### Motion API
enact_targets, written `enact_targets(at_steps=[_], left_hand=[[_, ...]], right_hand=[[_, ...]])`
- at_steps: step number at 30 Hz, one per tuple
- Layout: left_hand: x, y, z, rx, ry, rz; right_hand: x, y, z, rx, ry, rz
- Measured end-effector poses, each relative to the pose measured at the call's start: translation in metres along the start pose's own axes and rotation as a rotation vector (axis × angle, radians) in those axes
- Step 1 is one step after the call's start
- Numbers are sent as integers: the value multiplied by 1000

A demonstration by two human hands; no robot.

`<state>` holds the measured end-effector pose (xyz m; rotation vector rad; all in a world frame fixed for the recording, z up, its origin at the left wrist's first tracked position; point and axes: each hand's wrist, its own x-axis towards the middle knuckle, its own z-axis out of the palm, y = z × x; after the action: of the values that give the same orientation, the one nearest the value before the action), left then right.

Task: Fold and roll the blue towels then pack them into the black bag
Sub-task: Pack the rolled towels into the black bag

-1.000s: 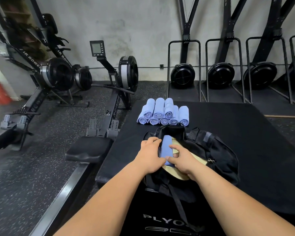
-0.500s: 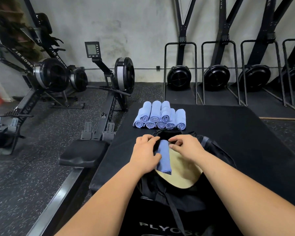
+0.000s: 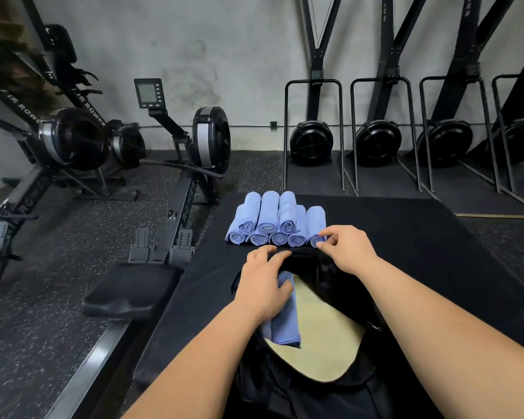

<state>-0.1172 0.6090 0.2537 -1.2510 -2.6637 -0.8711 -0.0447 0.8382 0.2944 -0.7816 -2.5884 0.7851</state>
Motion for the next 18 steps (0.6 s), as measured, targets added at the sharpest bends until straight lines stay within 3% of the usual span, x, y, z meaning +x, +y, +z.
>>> enact_targets(at_steps=[9, 18], left_hand=[[3, -15, 36, 25, 97, 32], [-1, -13, 47, 95, 80, -2]], right_hand=[[42, 19, 27, -15, 3, 80], [75, 24, 55, -120, -28, 201]])
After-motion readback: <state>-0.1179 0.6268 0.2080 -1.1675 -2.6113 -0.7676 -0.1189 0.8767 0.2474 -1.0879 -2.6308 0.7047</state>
